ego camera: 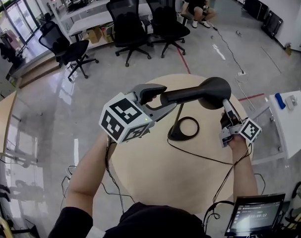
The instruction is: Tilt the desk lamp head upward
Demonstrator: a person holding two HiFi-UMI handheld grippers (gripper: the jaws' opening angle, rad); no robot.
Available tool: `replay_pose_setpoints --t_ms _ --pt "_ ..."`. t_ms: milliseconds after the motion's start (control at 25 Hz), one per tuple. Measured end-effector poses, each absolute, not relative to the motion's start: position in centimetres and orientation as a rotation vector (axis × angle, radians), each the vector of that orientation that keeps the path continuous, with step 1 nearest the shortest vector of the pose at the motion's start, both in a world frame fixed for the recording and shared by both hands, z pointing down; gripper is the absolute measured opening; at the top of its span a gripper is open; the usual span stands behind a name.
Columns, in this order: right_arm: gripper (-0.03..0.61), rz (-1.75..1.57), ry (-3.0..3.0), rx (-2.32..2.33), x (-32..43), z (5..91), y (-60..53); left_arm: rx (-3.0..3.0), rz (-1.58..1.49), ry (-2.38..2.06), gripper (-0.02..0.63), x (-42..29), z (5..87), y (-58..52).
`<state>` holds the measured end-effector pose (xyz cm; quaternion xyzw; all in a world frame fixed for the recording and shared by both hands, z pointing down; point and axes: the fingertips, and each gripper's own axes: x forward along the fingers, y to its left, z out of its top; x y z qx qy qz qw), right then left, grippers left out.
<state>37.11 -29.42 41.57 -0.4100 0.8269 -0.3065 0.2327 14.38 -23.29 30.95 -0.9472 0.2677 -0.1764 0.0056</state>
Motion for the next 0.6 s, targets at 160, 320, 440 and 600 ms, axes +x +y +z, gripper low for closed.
replay_pose_setpoints --t_ms 160,320,440,600 --pt "0.14 -0.858 2.258 -1.121 36.7 41.6 -29.2 -2.925 -0.609 0.85 0.218 13.9 31.2 -23.0" --pt "0.14 -0.817 2.268 -1.134 37.4 40.7 -29.3 -2.904 -0.619 0.87 0.212 14.1 31.8 -22.7" --pt "0.14 -0.712 2.35 -1.147 37.4 38.5 -29.3 -2.91 -0.617 0.875 0.212 14.2 32.5 -22.8" --pt "0.14 -0.622 2.407 -1.206 38.1 36.7 -29.1 -2.93 -0.595 0.888 0.212 14.4 33.3 -22.7"
